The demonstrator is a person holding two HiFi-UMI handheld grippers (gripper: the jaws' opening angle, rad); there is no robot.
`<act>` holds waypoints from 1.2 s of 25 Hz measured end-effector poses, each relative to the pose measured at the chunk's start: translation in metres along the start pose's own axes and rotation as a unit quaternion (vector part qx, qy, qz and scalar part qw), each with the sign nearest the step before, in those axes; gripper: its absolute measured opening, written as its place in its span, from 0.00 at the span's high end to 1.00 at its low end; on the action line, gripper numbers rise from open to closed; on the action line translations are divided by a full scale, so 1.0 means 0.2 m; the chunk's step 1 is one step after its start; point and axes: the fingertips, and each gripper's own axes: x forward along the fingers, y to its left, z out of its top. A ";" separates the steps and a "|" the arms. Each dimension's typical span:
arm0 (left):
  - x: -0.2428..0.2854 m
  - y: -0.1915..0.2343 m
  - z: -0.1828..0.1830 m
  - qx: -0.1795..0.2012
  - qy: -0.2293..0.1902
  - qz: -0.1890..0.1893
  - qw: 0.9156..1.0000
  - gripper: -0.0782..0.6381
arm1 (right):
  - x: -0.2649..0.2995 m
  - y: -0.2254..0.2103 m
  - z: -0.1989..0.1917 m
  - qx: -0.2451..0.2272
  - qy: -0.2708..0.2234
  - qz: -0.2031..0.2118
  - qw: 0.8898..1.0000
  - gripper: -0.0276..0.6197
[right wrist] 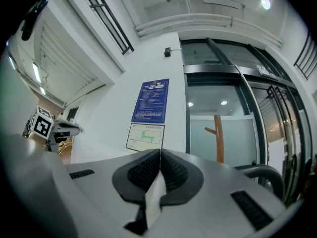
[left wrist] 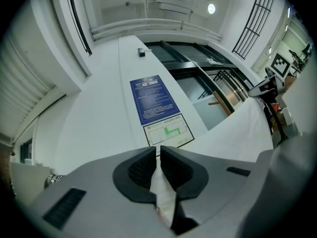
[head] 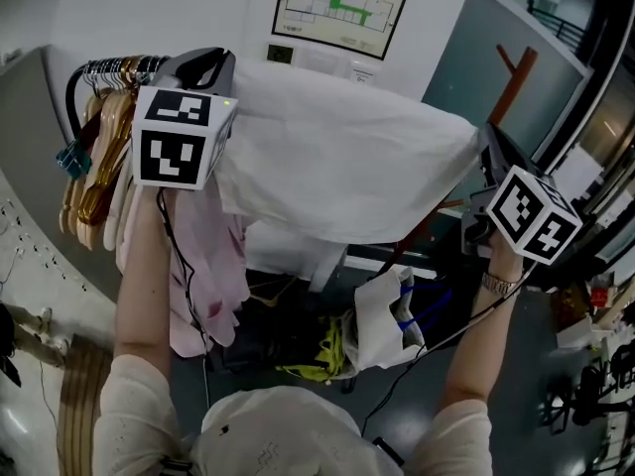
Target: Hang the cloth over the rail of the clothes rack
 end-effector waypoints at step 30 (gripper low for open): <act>-0.48 -0.83 -0.63 -0.174 -0.056 -0.089 0.979 0.84 | -0.31 0.64 -0.96 0.040 -0.054 0.046 0.997 0.93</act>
